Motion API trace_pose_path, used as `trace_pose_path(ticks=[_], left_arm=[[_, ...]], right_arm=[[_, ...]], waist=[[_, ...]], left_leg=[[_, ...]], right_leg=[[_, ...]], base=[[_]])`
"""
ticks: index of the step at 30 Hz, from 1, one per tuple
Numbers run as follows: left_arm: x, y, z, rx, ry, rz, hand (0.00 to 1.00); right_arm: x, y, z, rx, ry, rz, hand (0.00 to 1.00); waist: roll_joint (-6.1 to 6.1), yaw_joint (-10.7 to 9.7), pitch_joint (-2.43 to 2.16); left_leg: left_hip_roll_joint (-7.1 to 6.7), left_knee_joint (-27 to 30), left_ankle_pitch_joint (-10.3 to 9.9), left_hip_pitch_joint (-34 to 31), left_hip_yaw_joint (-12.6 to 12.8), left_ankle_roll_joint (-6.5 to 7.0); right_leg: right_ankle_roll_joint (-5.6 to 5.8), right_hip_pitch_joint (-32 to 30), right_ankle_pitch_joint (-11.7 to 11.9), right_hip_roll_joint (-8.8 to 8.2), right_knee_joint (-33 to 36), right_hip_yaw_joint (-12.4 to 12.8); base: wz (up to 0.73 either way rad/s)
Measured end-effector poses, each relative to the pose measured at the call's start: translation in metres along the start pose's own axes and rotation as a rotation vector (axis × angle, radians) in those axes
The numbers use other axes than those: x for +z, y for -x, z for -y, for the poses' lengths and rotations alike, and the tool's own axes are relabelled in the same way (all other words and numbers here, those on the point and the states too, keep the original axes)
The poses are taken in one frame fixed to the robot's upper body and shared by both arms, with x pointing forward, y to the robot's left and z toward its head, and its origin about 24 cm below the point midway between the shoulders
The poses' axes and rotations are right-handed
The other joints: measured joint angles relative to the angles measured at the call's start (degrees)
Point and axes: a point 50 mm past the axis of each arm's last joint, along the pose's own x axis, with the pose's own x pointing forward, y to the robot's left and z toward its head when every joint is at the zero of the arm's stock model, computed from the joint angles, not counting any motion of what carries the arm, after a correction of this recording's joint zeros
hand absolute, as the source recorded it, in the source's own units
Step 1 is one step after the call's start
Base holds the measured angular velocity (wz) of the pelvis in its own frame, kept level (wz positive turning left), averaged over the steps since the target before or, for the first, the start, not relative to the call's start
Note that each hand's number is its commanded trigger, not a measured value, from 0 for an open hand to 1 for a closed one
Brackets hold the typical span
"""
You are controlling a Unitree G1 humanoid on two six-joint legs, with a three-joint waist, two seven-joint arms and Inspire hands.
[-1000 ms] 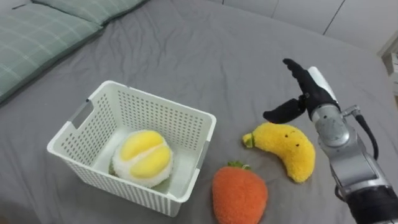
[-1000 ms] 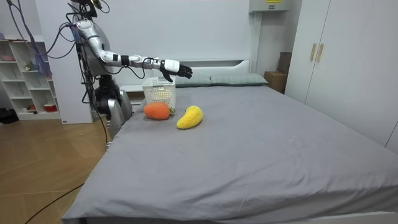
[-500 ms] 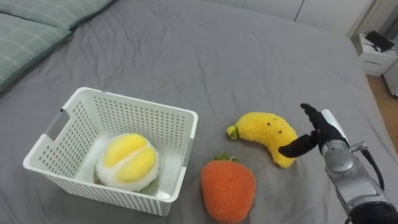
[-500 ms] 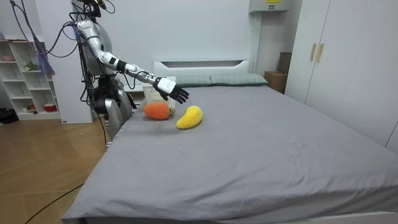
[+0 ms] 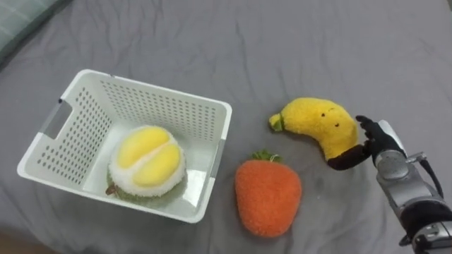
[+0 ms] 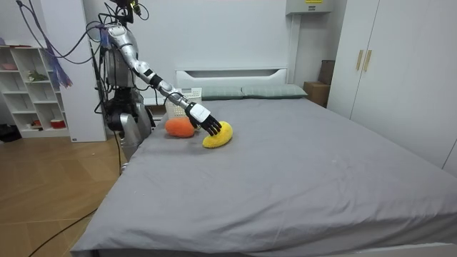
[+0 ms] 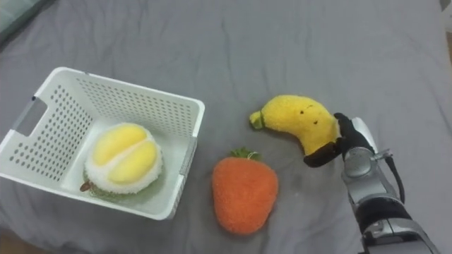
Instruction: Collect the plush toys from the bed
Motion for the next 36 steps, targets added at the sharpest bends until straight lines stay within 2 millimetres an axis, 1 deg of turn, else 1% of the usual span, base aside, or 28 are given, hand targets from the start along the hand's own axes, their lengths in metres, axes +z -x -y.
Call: trace_pose_path(ticks=[2, 4, 7, 10, 11, 12, 14, 18, 21, 22, 23, 24, 25, 26, 27, 32, 36], left_arm=[[0.000, 0.000, 0.001, -0.005, 0.000, -0.004, 0.00], [0.003, -0.001, 0.002, -0.012, -0.011, 0.006, 0.00], [0.012, -0.002, 0.004, -0.023, -0.013, 0.030, 0.00], [0.017, -0.002, 0.004, -0.027, 0.034, 0.043, 0.00], [0.020, -0.003, 0.003, -0.027, 0.059, 0.048, 0.00], [0.022, -0.003, 0.003, -0.029, 0.078, 0.051, 0.00], [0.024, -0.003, 0.003, -0.031, 0.110, 0.055, 0.00], [0.031, -0.004, 0.002, -0.029, 0.135, 0.076, 0.00], [0.031, -0.003, 0.003, -0.032, 0.123, 0.076, 0.00], [0.031, -0.003, 0.003, -0.034, 0.117, 0.077, 0.00], [0.030, -0.003, 0.004, -0.035, 0.114, 0.076, 0.00], [0.029, -0.003, 0.004, -0.035, 0.113, 0.070, 0.00], [0.028, -0.003, 0.004, -0.034, 0.112, 0.067, 0.00], [0.027, -0.003, 0.004, -0.033, 0.110, 0.063, 0.00], [0.026, -0.003, 0.004, -0.031, 0.109, 0.059, 0.00], [0.024, -0.004, 0.004, -0.023, 0.106, 0.048, 0.00], [0.023, -0.004, 0.004, -0.023, 0.106, 0.046, 0.00]], right_arm=[[0.002, -0.001, 0.002, -0.004, -0.005, 0.000, 0.00], [0.006, -0.002, 0.005, -0.007, -0.002, 0.023, 0.00], [0.011, -0.003, 0.006, -0.006, -0.015, 0.029, 0.00], [0.012, -0.004, 0.007, -0.010, -0.026, 0.019, 0.00], [0.014, -0.005, 0.009, -0.015, -0.025, 0.024, 0.00], [0.017, -0.005, 0.011, -0.020, -0.026, 0.031, 0.00], [0.021, -0.006, 0.014, -0.034, -0.027, 0.042, 0.00], [0.022, -0.006, 0.022, -0.069, -0.016, 0.046, 0.00], [0.025, -0.007, 0.024, -0.083, -0.014, 0.052, 0.00], [0.026, -0.007, 0.025, -0.085, -0.016, 0.054, 0.00], [0.028, -0.007, 0.027, -0.090, -0.020, 0.054, 0.00], [0.030, -0.008, 0.028, -0.095, -0.021, 0.053, 0.18], [0.031, -0.008, 0.029, -0.099, -0.020, 0.053, 0.66], [0.031, -0.008, 0.031, -0.109, -0.015, 0.053, 0.75], [0.030, -0.008, 0.034, -0.116, -0.013, 0.051, 1.00], [0.021, -0.008, 0.034, -0.116, -0.005, 0.014, 1.00], [0.019, -0.008, 0.035, -0.130, -0.002, 0.003, 1.00]], waist=[[-0.15, 0.1, 0.16], [-0.22, 0.2, 0.21], [-0.22, 0.5, 0.25], [-0.18, 0.8, 0.39], [-0.17, 0.9, 0.58], [-0.14, 1.0, 0.91], [-0.13, 1.0, 1.26], [-0.21, 1.6, 1.26], [-0.25, 1.7, 1.24], [-0.25, 1.8, 1.24], [-0.25, 1.8, 1.25], [-0.26, 1.8, 1.24], [-0.27, 1.9, 1.24], [-0.31, 2.1, 1.24], [-0.32, 2.4, 1.25], [-0.46, 3.2, 1.32], [-0.67, 3.1, 1.31]], left_leg=[[0.00, 0.1, 0.0, -0.6, -0.1, -0.01], [-0.01, 0.2, 0.0, -1.6, -0.2, 0.00], [-0.01, 0.2, 0.0, -2.8, -0.3, -0.02], [0.00, 0.2, 0.0, -3.2, -0.3, -0.03], [0.01, 0.2, 0.0, -3.2, -0.3, -0.03], [0.02, 0.2, 0.0, -3.2, -0.3, -0.03], [0.02, 0.1, 0.0, -3.4, -0.5, -0.03], [-0.04, 0.1, 0.0, -4.6, -1.1, -0.05], [-0.05, 0.1, 0.0, -4.7, -1.7, -0.06], [-0.06, 0.1, 0.0, -4.7, -2.0, -0.06], [-0.10, 0.1, 0.1, -4.7, -3.1, -0.12], [-0.13, 0.1, 0.1, -4.6, -3.8, -0.17], [-0.16, 0.1, 0.1, -4.6, -4.1, -0.20], [-0.21, 0.1, 0.2, -4.6, -4.5, -0.22], [-0.22, 0.1, 0.2, -4.6, -4.6, -0.23], [-0.26, 0.1, 0.2, -4.6, -4.7, -0.23], [-0.30, 0.2, 0.2, -4.6, -4.7, -0.24]], right_leg=[[0.00, -0.6, 0.0, 0.00, 0.0, 0.0], [-0.02, -1.5, 0.0, -0.02, 0.0, 0.0], [-0.11, -2.8, 0.1, 0.02, 0.0, 0.1], [-0.12, -3.1, 0.1, 0.01, -0.1, 0.0], [-0.12, -3.1, 0.1, 0.01, -0.1, 0.0], [-0.12, -3.1, 0.1, 0.03, -0.1, -0.1], [-0.12, -3.3, 0.1, 0.01, -0.1, -0.4], [-0.12, -4.5, 0.1, 0.01, 0.0, -0.8], [-0.12, -4.5, 0.1, 0.00, 0.1, -1.4], [-0.12, -4.5, 0.1, 0.00, 0.2, -1.5], [-0.11, -4.6, 0.1, 0.01, 0.4, -1.9], [-0.11, -4.6, 0.1, 0.03, 0.7, -2.0], [-0.12, -4.6, 0.1, 0.03, 0.8, -2.1], [-0.12, -4.6, 0.1, 0.03, 0.8, -2.2], [-0.12, -4.6, 0.1, 0.03, 0.8, -2.3], [-0.12, -4.5, 0.1, -0.07, 0.8, -3.0], [-0.12, -4.4, 0.1, -0.10, 0.8, -3.0]], base=[[0.00], [0.00], [0.00], [0.00], [0.00], [0.00], [0.03], [0.03], [0.03], [0.00], [0.00], [0.00], [0.00], [0.00], [0.00], [0.01], [0.00]])
